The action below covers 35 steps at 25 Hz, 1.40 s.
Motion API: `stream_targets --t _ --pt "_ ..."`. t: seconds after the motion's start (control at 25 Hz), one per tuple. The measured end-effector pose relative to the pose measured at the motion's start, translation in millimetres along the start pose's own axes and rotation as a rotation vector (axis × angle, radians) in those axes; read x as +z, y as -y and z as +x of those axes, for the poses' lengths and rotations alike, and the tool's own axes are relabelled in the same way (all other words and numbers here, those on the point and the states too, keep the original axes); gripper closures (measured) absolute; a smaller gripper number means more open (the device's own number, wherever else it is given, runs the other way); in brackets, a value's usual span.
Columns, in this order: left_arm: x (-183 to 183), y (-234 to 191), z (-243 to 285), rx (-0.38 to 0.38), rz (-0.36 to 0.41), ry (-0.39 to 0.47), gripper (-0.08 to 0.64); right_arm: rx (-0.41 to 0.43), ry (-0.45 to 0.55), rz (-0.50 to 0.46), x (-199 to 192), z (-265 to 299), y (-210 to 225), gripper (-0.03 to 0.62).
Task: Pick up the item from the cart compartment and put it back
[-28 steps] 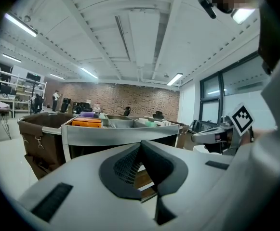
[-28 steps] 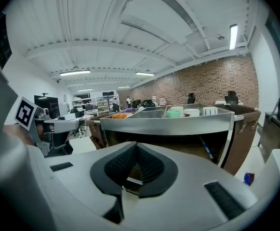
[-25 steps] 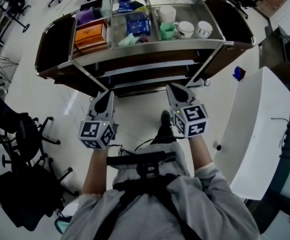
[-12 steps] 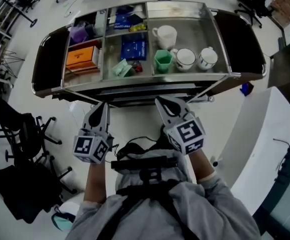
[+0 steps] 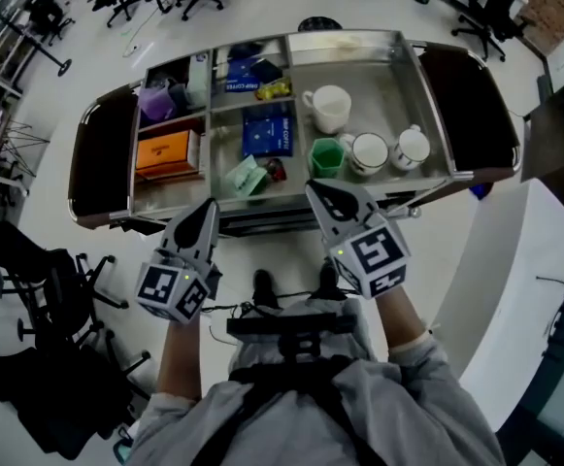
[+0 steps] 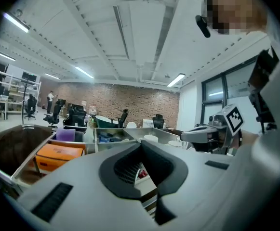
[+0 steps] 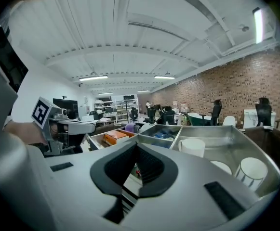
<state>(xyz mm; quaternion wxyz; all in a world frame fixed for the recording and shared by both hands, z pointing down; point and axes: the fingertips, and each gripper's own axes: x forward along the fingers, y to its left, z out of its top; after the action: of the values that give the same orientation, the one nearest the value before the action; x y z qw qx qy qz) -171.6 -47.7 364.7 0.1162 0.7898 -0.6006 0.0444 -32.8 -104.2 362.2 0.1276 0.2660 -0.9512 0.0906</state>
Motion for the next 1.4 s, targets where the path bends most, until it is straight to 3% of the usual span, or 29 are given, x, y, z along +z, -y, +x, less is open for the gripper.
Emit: stream_targets --t 0.32,0.6,0.8,1.04,1.2,1.4 --pt "52.4 -30.7 54.3 -0.1 0.139 -0.028 0.56 -0.016 -0.005 -0.093 43.8 42.4 19.4 0.583" --pt "76.1 -56.7 119.8 -0.171 0.179 -0.082 0.56 -0.014 -0.023 -0.091 52.1 63.6 24.5 0.583" --pt "68.1 -67.7 170.6 -0.22 0.257 -0.187 0.512 -0.007 -0.026 -0.084 56.0 70.4 27.6 0.583" --pt "55.4 -74.6 229.1 -0.323 0.327 -0.341 0.357 -0.001 -0.026 -0.076 56.0 73.4 30.4 0.583" --pt "33.8 -80.3 264.8 -0.386 0.383 -0.475 0.293 -0.002 -0.032 -0.059 52.1 72.4 32.7 0.583" --pt "5.4 -85.1 303.0 -0.434 0.419 -0.602 0.27 -0.014 -0.03 -0.034 45.3 69.8 39.5 0.583"
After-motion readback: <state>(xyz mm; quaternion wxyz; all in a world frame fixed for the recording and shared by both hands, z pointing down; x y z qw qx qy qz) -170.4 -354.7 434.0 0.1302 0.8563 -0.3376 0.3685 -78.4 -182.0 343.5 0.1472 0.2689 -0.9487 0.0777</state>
